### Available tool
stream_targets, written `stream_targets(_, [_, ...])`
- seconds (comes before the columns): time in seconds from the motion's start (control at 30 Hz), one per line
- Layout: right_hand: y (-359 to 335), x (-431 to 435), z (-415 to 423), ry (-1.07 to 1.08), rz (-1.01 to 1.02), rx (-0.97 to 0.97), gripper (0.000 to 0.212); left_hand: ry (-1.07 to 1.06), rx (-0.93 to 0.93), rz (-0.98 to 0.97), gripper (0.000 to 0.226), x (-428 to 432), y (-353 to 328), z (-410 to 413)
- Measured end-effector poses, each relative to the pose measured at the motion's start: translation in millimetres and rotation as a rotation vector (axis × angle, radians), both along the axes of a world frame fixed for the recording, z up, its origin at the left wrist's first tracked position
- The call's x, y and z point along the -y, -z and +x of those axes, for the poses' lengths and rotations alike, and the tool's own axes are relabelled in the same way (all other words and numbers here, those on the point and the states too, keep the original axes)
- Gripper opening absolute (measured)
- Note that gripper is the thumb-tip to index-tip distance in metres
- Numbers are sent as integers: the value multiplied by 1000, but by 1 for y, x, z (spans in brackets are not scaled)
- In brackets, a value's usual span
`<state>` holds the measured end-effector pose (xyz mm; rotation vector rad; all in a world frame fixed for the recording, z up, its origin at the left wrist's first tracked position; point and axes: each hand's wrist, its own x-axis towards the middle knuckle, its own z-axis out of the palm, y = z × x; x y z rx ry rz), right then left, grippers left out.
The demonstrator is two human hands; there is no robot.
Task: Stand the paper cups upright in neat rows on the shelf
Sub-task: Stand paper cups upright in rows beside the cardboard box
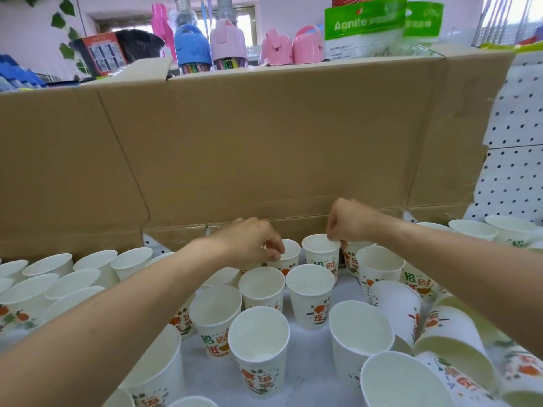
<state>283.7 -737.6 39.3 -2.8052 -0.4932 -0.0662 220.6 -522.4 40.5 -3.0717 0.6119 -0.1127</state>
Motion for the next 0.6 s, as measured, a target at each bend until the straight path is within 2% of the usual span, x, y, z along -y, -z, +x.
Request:
stream_targets(0.17, [-8, 10, -9, -54, -34, 111, 14, 16, 15, -60, 29, 15, -7, -10])
stream_targets(0.23, [-18, 29, -19, -107, 54, 150, 17, 87, 31, -104, 29, 24, -7, -20])
stream_targets(0.3, [-25, 54, -36, -208, 128, 94, 28, 167, 22, -154, 30, 31, -3, -32])
stream_targets(0.43, [-15, 86, -67, -291, -107, -100, 24, 196, -26, -69, 30, 41, 2, -45])
stream_targets(0.5, [-4, 85, -69, -271, -193, -37, 14, 168, -67, -47, 24, 46, 2, -46])
stream_targets(0.6, [6, 76, -70, -289, -185, 78, 6, 133, -78, -65, 24, 52, -5, -51])
